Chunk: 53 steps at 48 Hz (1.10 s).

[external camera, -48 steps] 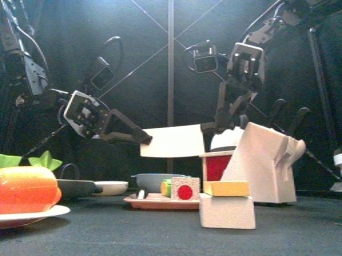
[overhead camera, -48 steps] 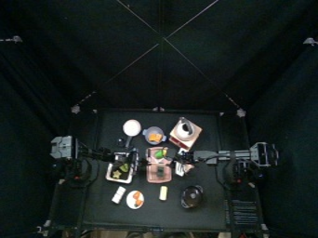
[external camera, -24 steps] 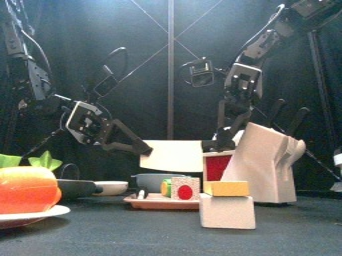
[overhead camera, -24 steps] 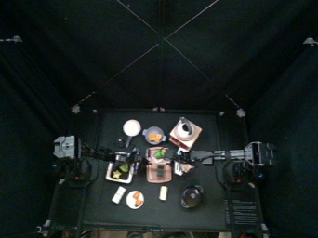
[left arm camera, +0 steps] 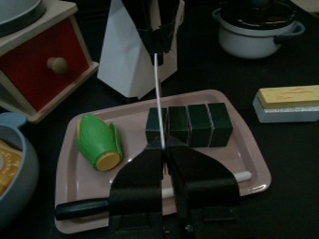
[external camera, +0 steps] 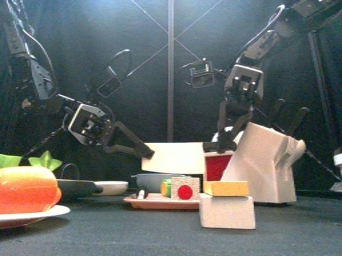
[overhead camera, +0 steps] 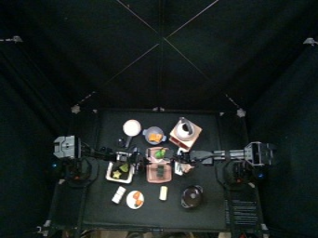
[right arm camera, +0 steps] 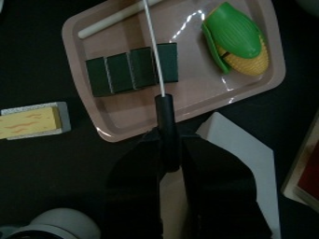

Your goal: Cut sushi roll

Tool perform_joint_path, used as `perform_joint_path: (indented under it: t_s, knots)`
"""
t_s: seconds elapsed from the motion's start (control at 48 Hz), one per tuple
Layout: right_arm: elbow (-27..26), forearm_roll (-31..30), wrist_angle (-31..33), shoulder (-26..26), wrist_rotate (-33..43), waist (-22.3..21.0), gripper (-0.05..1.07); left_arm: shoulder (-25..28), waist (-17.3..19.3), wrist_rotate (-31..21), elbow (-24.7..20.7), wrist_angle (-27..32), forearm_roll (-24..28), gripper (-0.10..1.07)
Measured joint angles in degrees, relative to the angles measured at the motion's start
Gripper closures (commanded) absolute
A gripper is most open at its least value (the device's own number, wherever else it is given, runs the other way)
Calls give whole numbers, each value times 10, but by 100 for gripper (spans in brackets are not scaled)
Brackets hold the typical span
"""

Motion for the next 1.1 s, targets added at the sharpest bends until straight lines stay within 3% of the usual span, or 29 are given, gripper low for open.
perform_joint_path:
  t_s: [1.104]
  knots:
    - [0, 4, -1, 12, 1, 13, 67, 11, -11, 0, -2, 1, -2, 60]
